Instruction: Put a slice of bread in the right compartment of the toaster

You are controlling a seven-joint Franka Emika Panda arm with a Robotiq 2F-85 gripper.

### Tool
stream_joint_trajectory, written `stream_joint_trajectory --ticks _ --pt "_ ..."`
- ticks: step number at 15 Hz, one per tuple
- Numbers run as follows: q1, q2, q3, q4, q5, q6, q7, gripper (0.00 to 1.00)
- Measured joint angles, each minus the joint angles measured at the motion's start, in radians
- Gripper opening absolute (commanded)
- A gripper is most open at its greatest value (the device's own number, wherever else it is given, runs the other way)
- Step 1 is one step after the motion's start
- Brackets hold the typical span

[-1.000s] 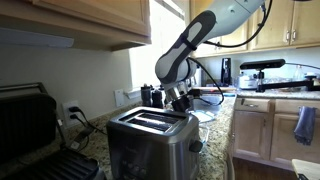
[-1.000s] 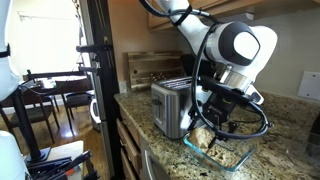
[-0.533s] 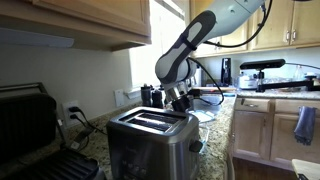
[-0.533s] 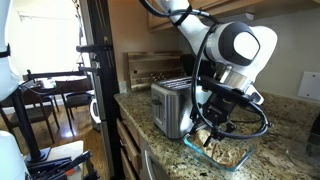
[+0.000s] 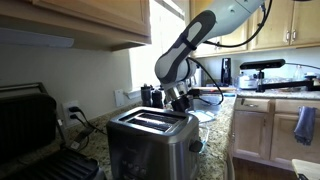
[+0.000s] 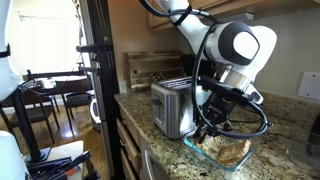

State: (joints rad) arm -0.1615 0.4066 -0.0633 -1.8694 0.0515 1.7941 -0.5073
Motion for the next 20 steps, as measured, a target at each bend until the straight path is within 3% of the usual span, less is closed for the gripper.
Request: stream_joint_trajectory --ticks 10,20 --pt "0.000 0.000 -0.001 0.002 0.000 0.012 0.001 0.06" --pt "-0.005 -0.080 -0.013 -0.066 -0.001 0.200 0.018 0.06"
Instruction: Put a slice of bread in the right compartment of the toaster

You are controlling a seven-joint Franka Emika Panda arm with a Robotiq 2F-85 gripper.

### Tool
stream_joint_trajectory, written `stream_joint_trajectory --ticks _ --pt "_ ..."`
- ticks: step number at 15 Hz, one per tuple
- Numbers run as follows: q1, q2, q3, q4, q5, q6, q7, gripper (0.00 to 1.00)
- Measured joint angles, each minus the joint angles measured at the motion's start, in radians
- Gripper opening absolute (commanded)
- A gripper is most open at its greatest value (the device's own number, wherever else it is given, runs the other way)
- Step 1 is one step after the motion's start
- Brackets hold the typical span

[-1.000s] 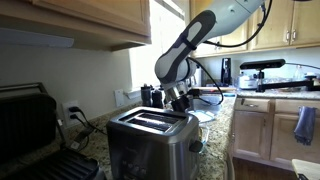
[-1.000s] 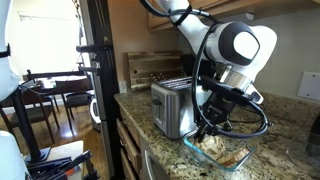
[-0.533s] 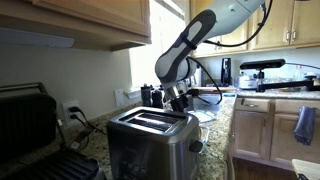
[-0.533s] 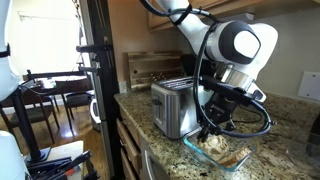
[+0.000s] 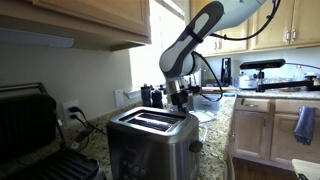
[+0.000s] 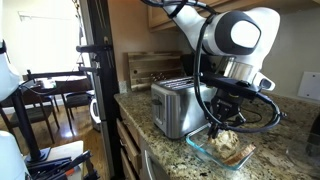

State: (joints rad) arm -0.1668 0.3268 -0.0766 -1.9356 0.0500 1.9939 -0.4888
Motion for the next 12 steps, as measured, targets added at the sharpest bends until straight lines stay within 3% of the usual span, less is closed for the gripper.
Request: stream_joint_trajectory --ticks 12 --pt "-0.003 -0.117 -0.024 -0.140 -0.005 0.171 0.004 0.05"
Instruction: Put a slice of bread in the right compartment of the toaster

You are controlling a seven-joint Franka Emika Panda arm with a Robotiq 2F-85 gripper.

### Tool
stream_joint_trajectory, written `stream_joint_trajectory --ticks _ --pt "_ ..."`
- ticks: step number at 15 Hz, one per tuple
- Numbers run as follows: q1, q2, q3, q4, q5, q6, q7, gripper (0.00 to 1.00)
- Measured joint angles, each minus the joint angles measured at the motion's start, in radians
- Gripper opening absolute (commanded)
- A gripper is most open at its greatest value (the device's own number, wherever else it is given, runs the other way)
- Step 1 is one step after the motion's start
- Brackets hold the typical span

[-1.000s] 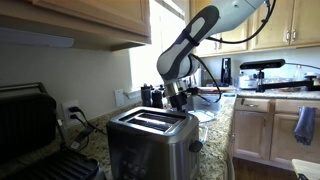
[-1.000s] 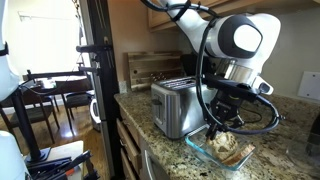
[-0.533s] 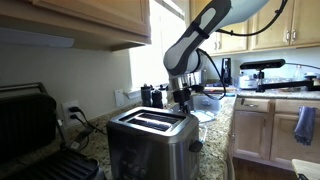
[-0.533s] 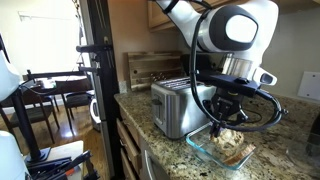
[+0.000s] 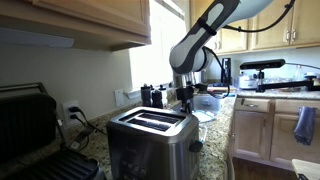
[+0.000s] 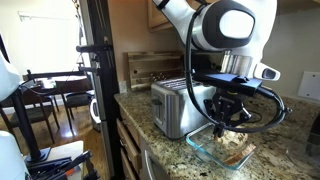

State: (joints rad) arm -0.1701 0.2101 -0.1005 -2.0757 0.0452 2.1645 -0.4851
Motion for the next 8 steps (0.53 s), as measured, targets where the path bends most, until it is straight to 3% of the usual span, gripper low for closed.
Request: stream_joint_trajectory --ticks 8 --pt "0.000 -0.019 -0.004 -0.022 -0.014 0.029 0.014 0.05"
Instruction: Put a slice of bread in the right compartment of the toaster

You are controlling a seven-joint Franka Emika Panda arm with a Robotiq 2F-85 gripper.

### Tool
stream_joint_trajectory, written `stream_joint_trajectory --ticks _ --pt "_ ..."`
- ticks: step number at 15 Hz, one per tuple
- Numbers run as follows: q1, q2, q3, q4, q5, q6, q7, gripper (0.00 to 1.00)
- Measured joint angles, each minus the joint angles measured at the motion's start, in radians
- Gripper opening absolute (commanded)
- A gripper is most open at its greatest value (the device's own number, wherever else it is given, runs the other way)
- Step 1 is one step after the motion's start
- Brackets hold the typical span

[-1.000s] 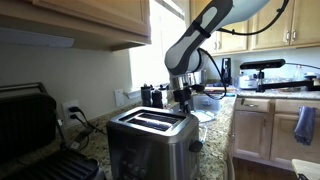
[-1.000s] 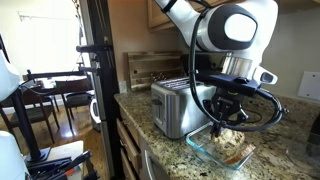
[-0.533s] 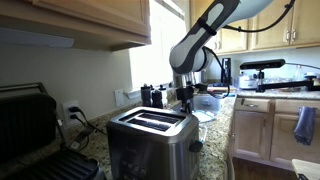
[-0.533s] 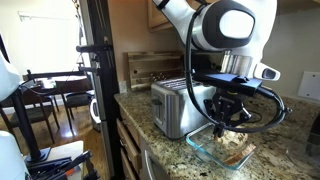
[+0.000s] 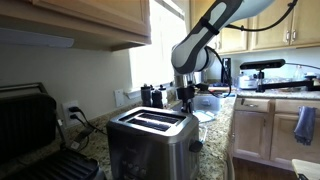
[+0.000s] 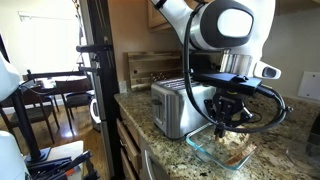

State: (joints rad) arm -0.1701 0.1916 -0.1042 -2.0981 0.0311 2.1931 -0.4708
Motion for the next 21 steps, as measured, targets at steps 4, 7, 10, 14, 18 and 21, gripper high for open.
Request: stream_joint_trajectory --ticks 4,7,10,14,18,21 --pt "0.000 -0.011 0.000 -0.010 -0.006 0.009 0.008 0.05" --pt "0.000 -0.027 0.000 -0.030 -0.011 0.027 0.016 0.05" --pt "0.000 -0.052 0.000 -0.060 -0.018 0.047 0.023 0.05" --pt "0.006 -0.116 0.000 -0.133 -0.036 0.066 0.044 0.05" --pt "0.018 -0.209 0.005 -0.219 -0.068 0.070 0.087 0.05" --pt "0.028 -0.260 0.008 -0.256 -0.089 0.070 0.122 0.05"
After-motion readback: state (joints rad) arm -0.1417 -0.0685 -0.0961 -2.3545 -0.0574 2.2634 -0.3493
